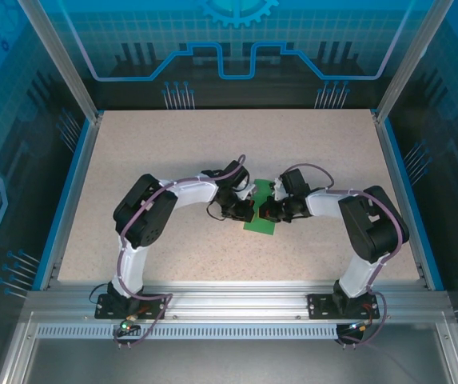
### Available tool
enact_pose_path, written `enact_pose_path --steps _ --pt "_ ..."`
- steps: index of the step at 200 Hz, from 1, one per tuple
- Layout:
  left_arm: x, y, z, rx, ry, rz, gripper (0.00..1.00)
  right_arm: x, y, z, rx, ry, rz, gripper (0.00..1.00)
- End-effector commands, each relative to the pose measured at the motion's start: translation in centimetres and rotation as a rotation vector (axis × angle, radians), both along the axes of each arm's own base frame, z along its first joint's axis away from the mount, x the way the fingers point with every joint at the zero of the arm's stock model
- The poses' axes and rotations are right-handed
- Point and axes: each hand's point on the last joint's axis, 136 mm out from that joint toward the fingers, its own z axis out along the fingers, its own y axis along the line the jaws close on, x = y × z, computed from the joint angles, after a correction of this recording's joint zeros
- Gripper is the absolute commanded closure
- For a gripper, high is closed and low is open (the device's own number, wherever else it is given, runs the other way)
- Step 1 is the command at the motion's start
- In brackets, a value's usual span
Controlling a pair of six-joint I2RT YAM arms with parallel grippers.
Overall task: Fold a paper plane with a square sheet of paper (fold left side to right side)
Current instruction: Fold the triangle a second time at the center of the table.
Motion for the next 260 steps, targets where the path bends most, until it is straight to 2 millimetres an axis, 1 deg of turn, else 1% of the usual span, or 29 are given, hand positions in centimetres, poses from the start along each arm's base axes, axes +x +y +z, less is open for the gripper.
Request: enact_pose_path --steps 1,94,150,207,240,260 --pt "-2.1 3.5 -3.9 0.195 0.074 0.01 1.0 0.1 -1.2 -0.8 -0.068 0.017 -0.022 0.97" --pt "-2.5 3.9 -4.5 0.209 0.088 0.003 1.0 0.9 -3.5 -1.2 -0.101 0.026 -0.056 0.96" --pt "-2.5 3.8 -4.6 0.209 0.09 0.0 1.0 1.6 -5.7 -1.3 -0.107 0.034 -0.098 0.96" --pt "-2.6 3.6 -4.6 0.199 0.093 -0.005 1.0 2.9 -8.1 -1.1 -0.107 0.031 -0.142 0.96" --pt "-2.5 3.5 -4.5 0.188 0.09 -0.007 1.0 4.0 -8.5 -0.6 -0.087 0.017 -0.161 0.96" --pt "-2.5 3.4 -4.3 0.183 0.086 -0.007 1.0 4.1 -8.6 -0.3 -0.081 0.015 -0.166 0.96"
